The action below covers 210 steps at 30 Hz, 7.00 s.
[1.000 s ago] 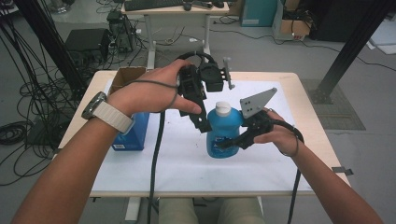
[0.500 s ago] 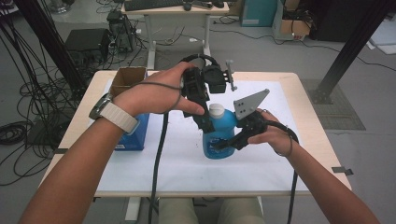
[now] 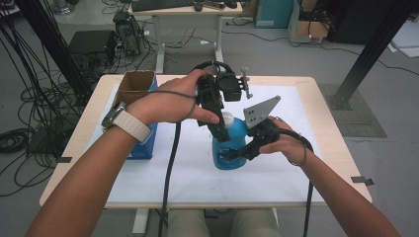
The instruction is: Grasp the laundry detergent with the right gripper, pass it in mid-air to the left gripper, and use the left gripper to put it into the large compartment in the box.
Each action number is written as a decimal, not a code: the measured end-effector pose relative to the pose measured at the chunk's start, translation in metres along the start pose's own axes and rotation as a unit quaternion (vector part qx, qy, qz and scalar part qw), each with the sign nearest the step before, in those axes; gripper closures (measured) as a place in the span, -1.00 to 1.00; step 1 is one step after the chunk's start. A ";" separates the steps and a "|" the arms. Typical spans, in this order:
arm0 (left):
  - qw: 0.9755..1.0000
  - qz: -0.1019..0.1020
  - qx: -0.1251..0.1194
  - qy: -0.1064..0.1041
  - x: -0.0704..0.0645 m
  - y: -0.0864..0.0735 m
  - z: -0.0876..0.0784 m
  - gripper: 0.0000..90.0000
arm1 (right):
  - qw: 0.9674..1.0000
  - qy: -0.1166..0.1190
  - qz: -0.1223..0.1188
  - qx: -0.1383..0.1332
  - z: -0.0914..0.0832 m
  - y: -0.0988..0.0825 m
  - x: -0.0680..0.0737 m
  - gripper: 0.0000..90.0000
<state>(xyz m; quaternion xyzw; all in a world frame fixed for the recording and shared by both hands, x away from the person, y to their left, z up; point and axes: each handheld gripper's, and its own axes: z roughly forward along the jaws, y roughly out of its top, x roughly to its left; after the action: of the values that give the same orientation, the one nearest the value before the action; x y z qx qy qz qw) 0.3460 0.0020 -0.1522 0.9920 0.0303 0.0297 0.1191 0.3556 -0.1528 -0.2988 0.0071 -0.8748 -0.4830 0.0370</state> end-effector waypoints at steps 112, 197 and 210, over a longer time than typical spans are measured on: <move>1.000 0.000 -0.007 0.003 -0.001 0.004 0.001 -0.82 | 1.000 -0.003 0.002 -0.005 -0.001 -0.005 -0.004 -0.05; 1.000 0.010 0.005 -0.010 -0.001 0.011 0.019 -0.77 | 1.000 0.001 -0.002 0.005 -0.003 -0.001 0.003 -0.06; 1.000 0.010 0.006 -0.019 -0.001 0.014 0.027 -0.74 | 1.000 -0.005 -0.002 0.007 -0.004 -0.001 0.004 -0.05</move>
<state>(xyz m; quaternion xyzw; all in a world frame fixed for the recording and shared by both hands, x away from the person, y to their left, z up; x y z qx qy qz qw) 0.3476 -0.0178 -0.1754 0.9933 0.0186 0.0115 0.1132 0.3516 -0.1568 -0.2969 0.0066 -0.8782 -0.4771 0.0319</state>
